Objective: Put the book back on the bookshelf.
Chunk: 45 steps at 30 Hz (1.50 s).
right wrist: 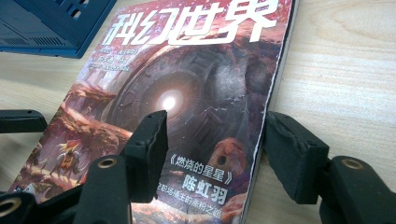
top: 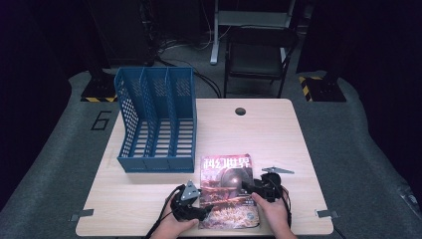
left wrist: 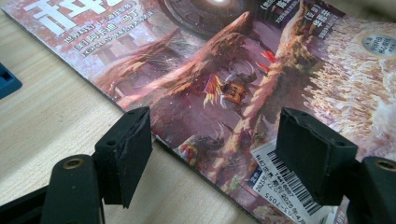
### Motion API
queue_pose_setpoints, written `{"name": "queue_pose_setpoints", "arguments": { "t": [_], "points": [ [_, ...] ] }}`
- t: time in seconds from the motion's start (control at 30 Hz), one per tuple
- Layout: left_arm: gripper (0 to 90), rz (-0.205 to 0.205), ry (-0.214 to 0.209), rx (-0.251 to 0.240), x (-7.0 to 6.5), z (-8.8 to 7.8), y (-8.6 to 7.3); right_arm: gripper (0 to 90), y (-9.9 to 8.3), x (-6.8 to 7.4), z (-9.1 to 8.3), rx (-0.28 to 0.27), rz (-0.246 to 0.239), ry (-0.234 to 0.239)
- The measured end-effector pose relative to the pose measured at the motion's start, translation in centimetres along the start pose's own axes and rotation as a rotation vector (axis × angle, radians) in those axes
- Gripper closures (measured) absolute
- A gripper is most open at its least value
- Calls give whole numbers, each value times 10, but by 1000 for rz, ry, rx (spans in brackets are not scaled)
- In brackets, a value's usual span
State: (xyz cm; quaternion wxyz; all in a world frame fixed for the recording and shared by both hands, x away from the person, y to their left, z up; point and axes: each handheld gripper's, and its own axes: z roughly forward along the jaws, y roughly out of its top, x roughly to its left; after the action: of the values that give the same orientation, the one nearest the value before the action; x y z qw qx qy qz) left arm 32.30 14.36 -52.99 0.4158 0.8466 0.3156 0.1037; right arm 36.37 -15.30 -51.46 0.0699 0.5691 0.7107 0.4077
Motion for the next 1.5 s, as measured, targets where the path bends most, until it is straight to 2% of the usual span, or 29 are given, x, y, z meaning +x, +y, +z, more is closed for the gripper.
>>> {"name": "queue_pose_setpoints", "arguments": {
  "t": [0.53, 0.7, 0.93, 1.1, 1.2, 1.33, 1.5],
  "points": [
    [266, 0, -1, 0, 0, 0, 0, 405, 2, 0, -7, -25, 23, 36],
    [266, -1, 0, -1, 0, 0, 0, 411, 4, 0, -9, -41, 12, 54],
    [266, -1, 0, -1, 0, 0, 0, 430, 6, 2, -16, -71, 19, 88],
    [266, 1, 0, 0, 0, 0, 0, 449, 8, 7, -22, -115, 14, 152],
    [266, 0, 0, 0, 0, 0, 0, 449, 9, 10, -23, -123, 16, 173],
    [266, 1, -1, 0, 0, 0, 0, 449, 9, 11, -23, -125, 0, 181],
    [266, 0, 0, 0, 0, 0, 0, 448, 11, 9, -20, -110, 5, 174]
  ]
}}
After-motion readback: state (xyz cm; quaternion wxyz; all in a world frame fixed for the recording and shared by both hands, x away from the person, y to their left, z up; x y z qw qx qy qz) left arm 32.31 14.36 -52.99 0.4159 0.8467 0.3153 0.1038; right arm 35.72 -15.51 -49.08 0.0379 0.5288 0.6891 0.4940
